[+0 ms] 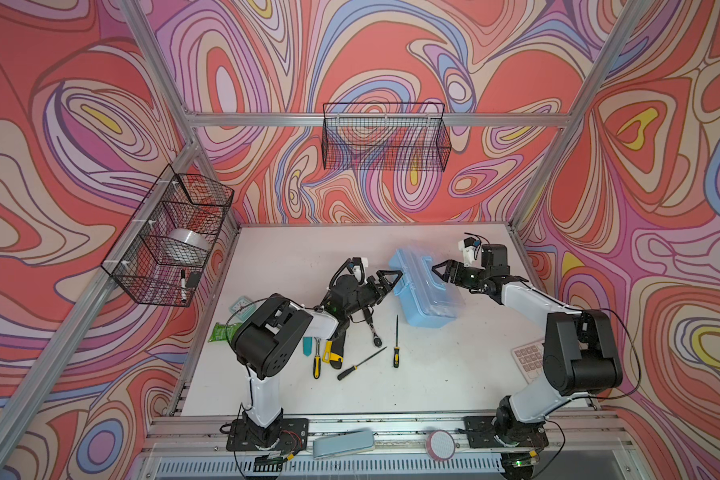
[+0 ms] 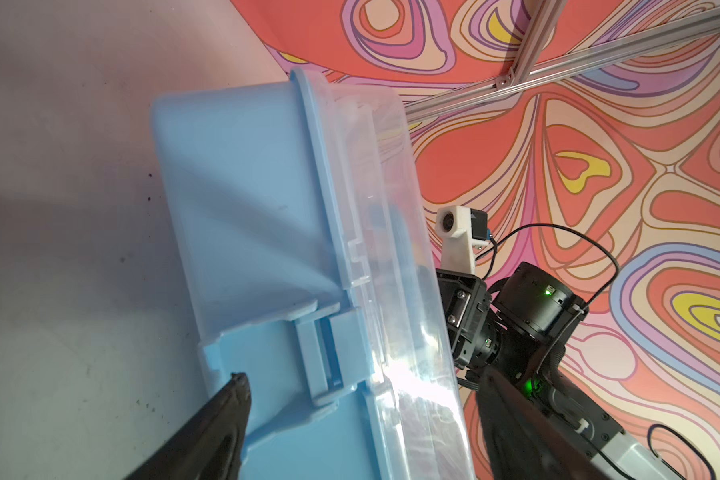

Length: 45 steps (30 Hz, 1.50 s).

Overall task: Pack the tool kit
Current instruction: 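Lift the lid upward with the right gripper while the left gripper holds the base, then swing the lid open away from the robot with the right gripper, left holding base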

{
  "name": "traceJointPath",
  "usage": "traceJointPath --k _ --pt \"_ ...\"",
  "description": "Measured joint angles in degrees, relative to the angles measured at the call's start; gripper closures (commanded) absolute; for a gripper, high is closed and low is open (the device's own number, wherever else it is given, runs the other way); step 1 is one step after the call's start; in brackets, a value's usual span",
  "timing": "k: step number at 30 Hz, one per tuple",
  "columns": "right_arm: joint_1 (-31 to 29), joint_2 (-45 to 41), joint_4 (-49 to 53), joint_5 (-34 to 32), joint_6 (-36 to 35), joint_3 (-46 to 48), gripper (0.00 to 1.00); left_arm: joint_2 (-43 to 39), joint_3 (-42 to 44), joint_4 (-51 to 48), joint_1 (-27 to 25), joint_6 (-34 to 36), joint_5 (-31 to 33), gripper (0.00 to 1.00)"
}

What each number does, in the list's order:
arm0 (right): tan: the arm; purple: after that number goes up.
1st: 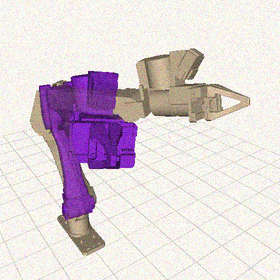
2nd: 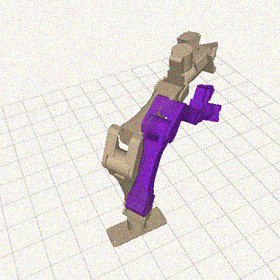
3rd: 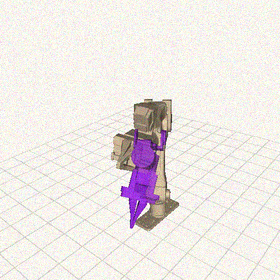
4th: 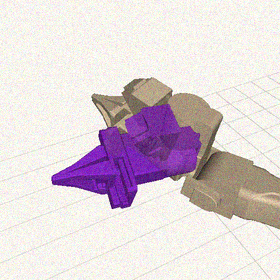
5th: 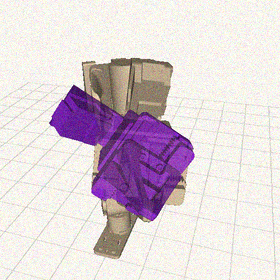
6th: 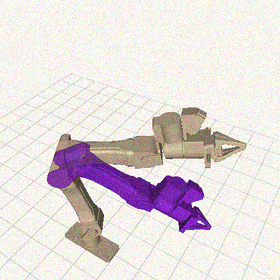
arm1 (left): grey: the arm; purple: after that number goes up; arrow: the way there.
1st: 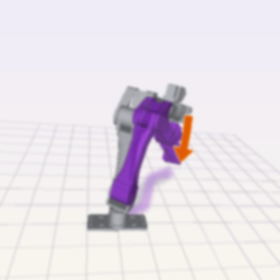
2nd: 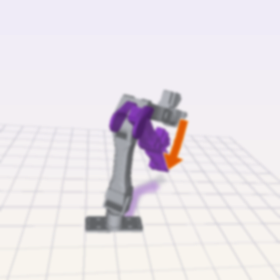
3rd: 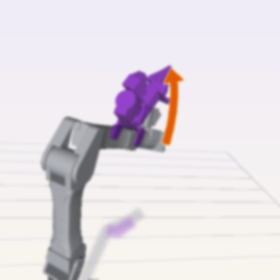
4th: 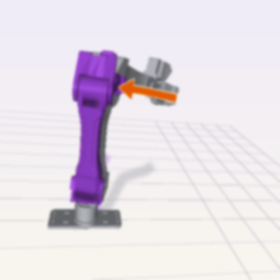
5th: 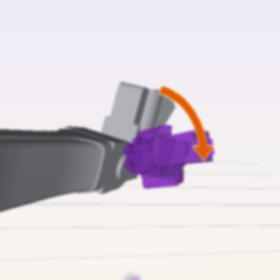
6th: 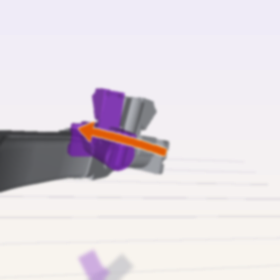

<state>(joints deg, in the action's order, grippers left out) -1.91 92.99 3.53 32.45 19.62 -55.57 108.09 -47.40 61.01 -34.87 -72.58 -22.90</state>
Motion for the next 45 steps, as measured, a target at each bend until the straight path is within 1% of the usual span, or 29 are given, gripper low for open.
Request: traceJointPath --k 8,19,27,39,45 --pt "0.0 -0.7 2.3 0.7 0.9 0.0 0.36 0.0 -4.2 -5.2 -0.5 1.5 -0.1 0.15" --pt "0.2 -0.9 2.8 1.1 2.7 0.0 0.37 1.5 -5.6 -7.8 -0.7 1.5 0.0 0.15" --pt "2.1 -1.0 2.5 2.4 4.5 0.0 0.37 4.1 -8.5 -8.7 -0.6 1.7 0.0 0.15" --pt "6.3 -1.0 -1.0 9.4 8.1 0.7 0.36 8.0 -9.2 -12.5 -0.6 1.9 0.7 0.16" --pt "8.5 -0.8 -6.0 13.6 12.3 3.0 0.36 8.2 -10.3 -14.7 -0.7 2.5 0.6 0.16"
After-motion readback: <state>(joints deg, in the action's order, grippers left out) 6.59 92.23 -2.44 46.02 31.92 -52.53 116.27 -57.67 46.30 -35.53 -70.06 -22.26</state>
